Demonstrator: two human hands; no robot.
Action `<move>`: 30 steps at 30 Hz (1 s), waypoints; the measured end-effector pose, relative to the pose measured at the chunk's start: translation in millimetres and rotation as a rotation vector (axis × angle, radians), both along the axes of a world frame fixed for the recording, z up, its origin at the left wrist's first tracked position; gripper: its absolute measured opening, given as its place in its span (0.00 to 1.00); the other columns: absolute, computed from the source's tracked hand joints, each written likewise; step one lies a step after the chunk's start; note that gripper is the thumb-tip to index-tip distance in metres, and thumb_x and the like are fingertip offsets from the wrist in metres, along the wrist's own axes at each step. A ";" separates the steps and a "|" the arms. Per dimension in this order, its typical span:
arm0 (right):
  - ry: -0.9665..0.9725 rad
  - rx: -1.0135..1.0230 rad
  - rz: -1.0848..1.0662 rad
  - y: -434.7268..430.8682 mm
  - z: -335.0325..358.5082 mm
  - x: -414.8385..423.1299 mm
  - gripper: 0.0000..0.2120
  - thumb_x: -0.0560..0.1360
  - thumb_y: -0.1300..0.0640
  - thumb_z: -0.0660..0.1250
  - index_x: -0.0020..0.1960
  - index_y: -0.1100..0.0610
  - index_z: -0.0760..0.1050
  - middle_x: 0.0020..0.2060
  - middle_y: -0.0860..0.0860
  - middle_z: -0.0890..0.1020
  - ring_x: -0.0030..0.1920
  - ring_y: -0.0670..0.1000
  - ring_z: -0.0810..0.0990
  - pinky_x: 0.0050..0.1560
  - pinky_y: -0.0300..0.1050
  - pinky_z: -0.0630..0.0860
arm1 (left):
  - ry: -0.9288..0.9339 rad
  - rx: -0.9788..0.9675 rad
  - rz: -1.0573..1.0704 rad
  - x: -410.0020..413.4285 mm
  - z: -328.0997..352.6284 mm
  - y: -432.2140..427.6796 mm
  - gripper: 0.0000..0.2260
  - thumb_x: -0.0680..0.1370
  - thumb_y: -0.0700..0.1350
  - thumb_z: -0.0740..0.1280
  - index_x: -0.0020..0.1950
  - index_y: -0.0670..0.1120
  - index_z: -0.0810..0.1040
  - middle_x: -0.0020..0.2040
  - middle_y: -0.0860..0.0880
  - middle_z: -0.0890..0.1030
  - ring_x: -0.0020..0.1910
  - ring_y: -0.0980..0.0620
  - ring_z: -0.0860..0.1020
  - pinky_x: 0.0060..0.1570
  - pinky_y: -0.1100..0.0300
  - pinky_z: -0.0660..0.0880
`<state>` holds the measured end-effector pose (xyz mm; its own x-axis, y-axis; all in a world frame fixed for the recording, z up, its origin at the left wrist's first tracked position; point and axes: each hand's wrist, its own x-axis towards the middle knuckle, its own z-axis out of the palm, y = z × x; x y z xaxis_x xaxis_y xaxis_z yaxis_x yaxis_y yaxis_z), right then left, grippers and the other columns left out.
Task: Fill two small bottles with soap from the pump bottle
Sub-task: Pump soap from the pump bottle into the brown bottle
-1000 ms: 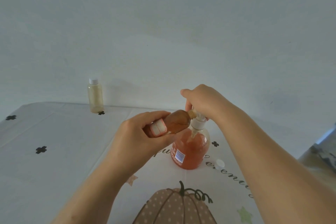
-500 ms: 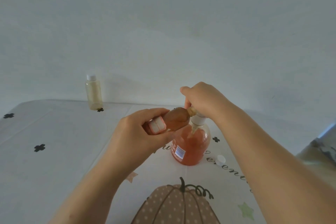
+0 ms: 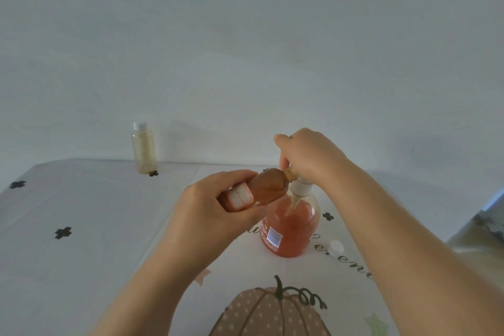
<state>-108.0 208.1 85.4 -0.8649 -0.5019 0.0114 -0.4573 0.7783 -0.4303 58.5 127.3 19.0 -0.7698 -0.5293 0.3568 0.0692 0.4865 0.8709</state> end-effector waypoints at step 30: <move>-0.011 -0.032 -0.001 1.9 -4.8 -1.5 0.21 0.80 0.49 0.55 0.50 0.61 0.82 0.38 0.54 0.79 0.38 0.56 0.77 0.44 0.49 0.72 | -0.019 -0.027 -0.011 -0.8 1.6 2.1 0.12 0.62 0.57 0.75 0.44 0.63 0.81 0.37 0.64 0.81 0.36 0.63 0.78 0.35 0.73 0.72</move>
